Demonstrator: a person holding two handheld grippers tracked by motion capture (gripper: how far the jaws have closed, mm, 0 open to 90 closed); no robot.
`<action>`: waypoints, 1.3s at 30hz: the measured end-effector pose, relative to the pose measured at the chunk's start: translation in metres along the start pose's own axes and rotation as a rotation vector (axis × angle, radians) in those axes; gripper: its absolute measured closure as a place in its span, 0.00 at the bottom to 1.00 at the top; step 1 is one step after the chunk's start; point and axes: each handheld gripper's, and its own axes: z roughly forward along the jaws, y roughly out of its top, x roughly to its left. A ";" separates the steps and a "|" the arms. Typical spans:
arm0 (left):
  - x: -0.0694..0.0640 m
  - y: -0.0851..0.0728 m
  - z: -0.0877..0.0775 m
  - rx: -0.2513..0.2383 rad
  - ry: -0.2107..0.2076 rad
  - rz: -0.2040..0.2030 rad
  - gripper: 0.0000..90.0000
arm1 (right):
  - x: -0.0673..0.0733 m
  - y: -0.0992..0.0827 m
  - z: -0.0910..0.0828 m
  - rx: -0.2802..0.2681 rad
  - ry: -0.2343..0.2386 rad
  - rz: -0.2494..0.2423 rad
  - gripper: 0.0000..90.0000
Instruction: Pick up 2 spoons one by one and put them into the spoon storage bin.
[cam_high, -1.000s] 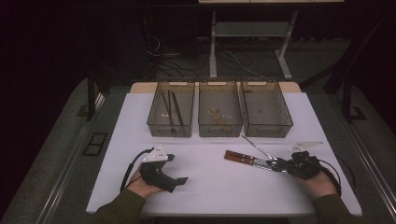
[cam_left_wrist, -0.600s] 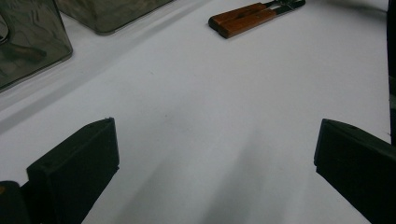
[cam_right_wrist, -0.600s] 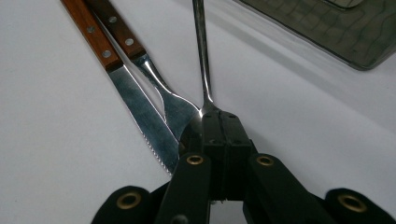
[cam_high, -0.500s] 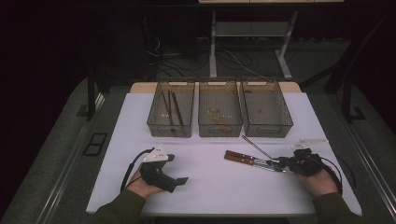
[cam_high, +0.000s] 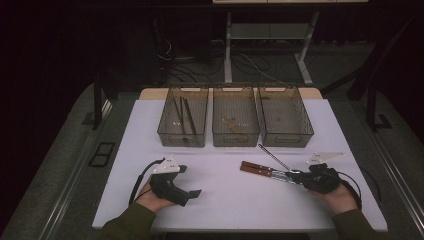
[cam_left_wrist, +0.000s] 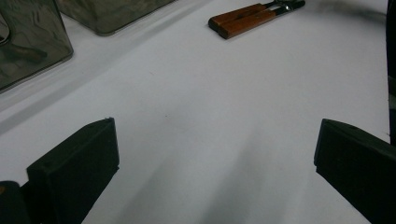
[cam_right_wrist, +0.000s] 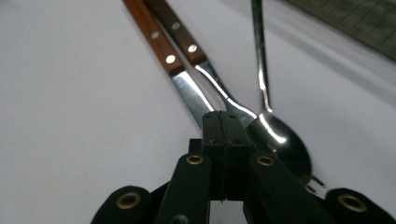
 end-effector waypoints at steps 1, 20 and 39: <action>0.000 0.000 0.000 0.001 0.000 0.001 0.00 | 0.001 -0.001 0.002 0.009 -0.001 -0.003 1.00; 0.000 0.000 0.001 0.008 -0.001 -0.003 0.00 | -0.022 -0.001 0.000 0.018 -0.096 0.017 1.00; -0.001 -0.001 0.003 0.018 -0.007 0.009 0.00 | -0.059 0.004 0.000 -0.005 -0.159 0.091 1.00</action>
